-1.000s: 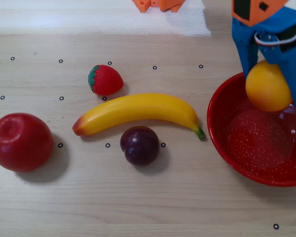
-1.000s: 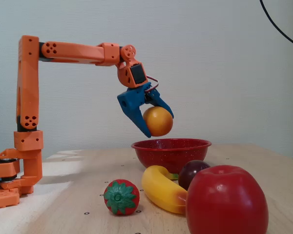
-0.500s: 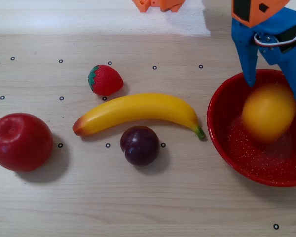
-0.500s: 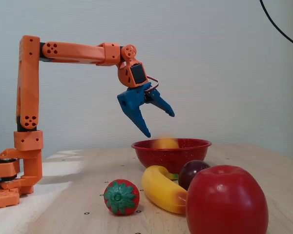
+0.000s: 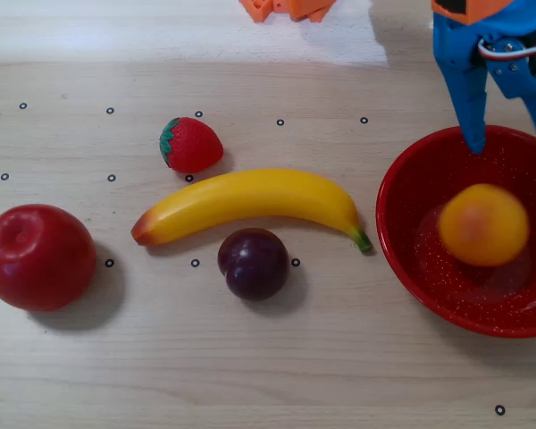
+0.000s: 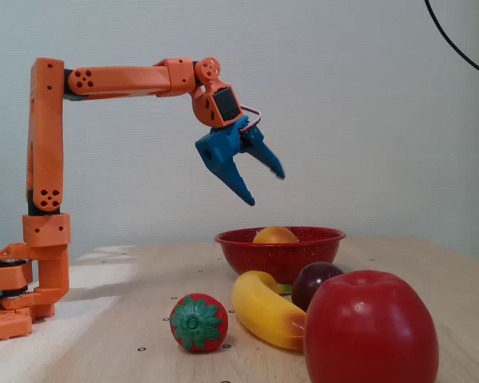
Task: Put the peach in the red bowl.
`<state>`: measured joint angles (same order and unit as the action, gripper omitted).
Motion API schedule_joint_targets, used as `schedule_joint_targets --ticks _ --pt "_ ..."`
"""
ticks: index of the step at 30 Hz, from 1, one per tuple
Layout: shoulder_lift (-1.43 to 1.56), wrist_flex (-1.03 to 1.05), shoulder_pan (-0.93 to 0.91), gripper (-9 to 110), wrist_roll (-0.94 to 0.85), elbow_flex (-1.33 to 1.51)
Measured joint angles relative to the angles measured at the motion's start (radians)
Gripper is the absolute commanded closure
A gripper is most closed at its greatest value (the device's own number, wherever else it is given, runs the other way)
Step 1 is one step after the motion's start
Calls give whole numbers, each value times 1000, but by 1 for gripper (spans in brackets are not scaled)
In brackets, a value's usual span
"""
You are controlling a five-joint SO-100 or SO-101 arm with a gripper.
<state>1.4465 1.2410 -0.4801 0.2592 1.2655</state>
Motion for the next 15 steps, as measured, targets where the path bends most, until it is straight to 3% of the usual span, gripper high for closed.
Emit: schedule_joint_targets --ticks 6,15 --pt "184 34 146 101 -21 2" --pt "560 -26 380 101 -71 385"
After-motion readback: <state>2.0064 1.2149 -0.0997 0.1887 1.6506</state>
